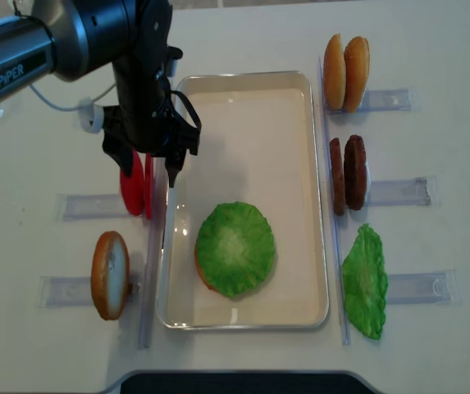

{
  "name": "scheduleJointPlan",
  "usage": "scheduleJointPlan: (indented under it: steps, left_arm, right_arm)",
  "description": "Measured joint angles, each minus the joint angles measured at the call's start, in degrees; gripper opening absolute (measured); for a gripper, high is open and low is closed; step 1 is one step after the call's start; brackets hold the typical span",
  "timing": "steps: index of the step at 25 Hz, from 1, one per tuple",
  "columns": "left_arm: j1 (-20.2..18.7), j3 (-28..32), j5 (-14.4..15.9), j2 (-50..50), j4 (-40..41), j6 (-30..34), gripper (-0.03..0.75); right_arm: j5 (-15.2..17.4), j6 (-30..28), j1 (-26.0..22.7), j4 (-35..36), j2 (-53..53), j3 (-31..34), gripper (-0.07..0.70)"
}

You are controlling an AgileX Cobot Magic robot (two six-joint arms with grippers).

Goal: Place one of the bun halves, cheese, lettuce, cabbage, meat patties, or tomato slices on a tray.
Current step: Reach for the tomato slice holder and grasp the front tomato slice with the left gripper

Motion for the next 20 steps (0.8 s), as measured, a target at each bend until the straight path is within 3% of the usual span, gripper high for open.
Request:
scheduleJointPlan:
  steps: [9,12,16,20]
  left_arm:
    - [-0.1,0.2,0.0,0.9,1.2,0.1,0.576]
    - [-0.2,0.2,0.0,2.0,1.1,0.1,0.544]
    - [-0.2,0.2,-0.1,2.8,1.2,0.1,0.398]
    - [-0.2,0.2,-0.1,2.9,1.4,0.3,0.154]
  right_arm:
    - [0.0,0.0,0.0,0.0,0.0,0.0,0.54]
    - [0.0,0.0,0.0,0.0,0.0,0.0,0.54]
    - [0.0,0.0,0.0,0.0,0.0,0.0,0.54]
    - [0.0,0.0,0.0,0.0,0.0,0.0,0.54]
